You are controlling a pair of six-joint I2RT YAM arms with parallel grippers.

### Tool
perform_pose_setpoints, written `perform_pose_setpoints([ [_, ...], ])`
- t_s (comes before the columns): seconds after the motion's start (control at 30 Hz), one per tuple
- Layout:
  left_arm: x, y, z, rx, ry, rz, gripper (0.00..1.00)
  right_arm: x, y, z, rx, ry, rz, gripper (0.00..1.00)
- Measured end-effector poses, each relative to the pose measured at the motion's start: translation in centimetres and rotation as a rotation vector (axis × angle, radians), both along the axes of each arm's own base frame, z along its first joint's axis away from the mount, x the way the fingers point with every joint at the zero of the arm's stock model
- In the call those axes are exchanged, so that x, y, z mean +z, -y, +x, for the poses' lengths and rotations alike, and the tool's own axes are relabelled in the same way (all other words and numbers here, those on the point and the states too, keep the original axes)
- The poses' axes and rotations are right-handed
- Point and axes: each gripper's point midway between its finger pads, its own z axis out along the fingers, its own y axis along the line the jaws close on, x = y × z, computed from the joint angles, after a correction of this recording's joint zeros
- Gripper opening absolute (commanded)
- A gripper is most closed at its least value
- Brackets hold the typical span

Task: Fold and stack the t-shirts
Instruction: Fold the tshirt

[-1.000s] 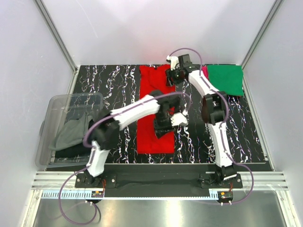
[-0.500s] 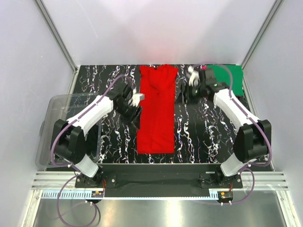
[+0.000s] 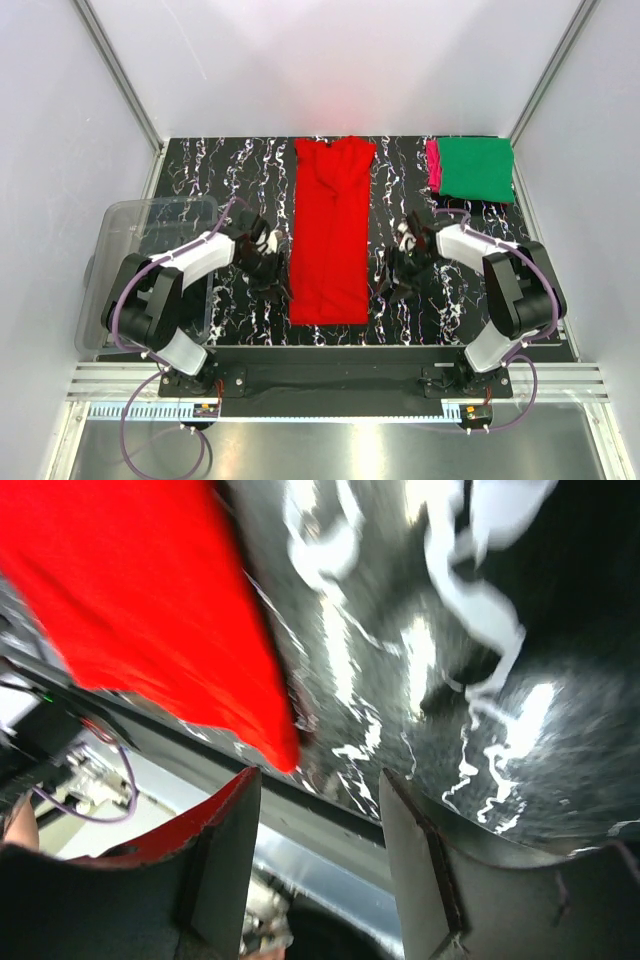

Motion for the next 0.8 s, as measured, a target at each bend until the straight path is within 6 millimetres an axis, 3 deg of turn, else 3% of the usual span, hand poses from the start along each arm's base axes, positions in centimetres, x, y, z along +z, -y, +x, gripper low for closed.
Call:
perform_pose_setpoints([
  [0.1, -1.1, -0.2, -0.7, 0.041, -0.03, 0.004, 0.5, -1.2, -0.3, -2.4, 0.015, -0.065, -0.011, 0.57],
  [0.2, -2.2, -0.4, -1.5, 0.075, -0.061, 0.01, 0.48, -1.7, -0.9, -3.5, 0.026, -0.088, -0.001, 0.57],
  [0.6, -2.7, 0.4, -2.3, 0.122, -0.095, -0.025, 0.45, -2.2, -5.3, -4.1, 0.087, -0.116, 0.061, 0.56],
  [0.8, -2.7, 1.3, -2.6, 0.089, -0.082, -0.033, 0.43, -2.2, -5.8, -4.3, 0.08, -0.127, 0.063, 0.56],
])
